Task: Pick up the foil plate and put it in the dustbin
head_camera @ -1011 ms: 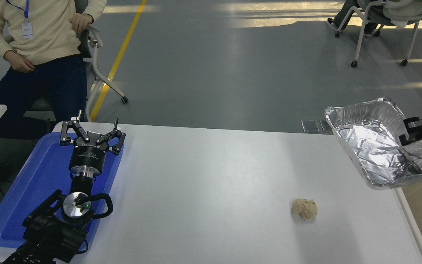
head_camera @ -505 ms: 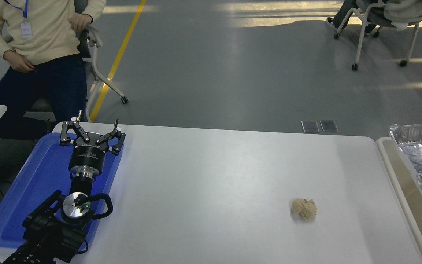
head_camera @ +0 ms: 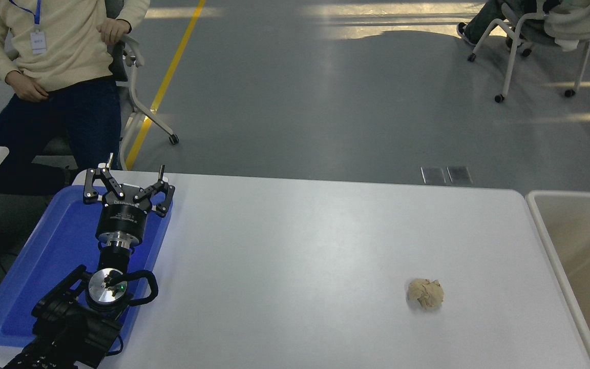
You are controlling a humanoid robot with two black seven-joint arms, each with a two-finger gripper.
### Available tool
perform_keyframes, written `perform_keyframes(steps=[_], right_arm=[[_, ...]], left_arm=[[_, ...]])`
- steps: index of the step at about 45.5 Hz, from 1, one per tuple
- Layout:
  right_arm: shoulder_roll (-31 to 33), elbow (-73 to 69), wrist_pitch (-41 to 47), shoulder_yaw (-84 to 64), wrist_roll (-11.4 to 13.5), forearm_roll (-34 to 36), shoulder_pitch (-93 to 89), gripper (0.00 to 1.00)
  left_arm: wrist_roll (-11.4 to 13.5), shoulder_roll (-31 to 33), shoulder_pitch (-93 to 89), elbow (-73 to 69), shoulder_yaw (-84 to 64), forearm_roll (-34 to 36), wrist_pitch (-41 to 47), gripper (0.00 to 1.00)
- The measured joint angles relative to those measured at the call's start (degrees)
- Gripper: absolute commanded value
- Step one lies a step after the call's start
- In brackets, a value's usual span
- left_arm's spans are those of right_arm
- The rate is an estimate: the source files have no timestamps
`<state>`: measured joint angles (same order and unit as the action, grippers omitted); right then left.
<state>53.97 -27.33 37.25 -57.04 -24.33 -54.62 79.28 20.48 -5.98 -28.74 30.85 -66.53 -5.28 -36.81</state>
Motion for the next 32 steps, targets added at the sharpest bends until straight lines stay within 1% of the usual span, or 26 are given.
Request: perform_keyframes(steps=[16,32], right_arm=[[-3.9,8.3,-6.1,2.0,-0.8,4.4,-13.6,0.00],[-8.8,16.1,-12.4,2.3,-0.2,10.5,-23.2,0.00]], left_arm=[[0.0,0.0,0.0,0.0,0.0,0.0,0.0,1.00],[0.0,0.0,0.0,0.0,0.0,0.0,0.1,1.00]])
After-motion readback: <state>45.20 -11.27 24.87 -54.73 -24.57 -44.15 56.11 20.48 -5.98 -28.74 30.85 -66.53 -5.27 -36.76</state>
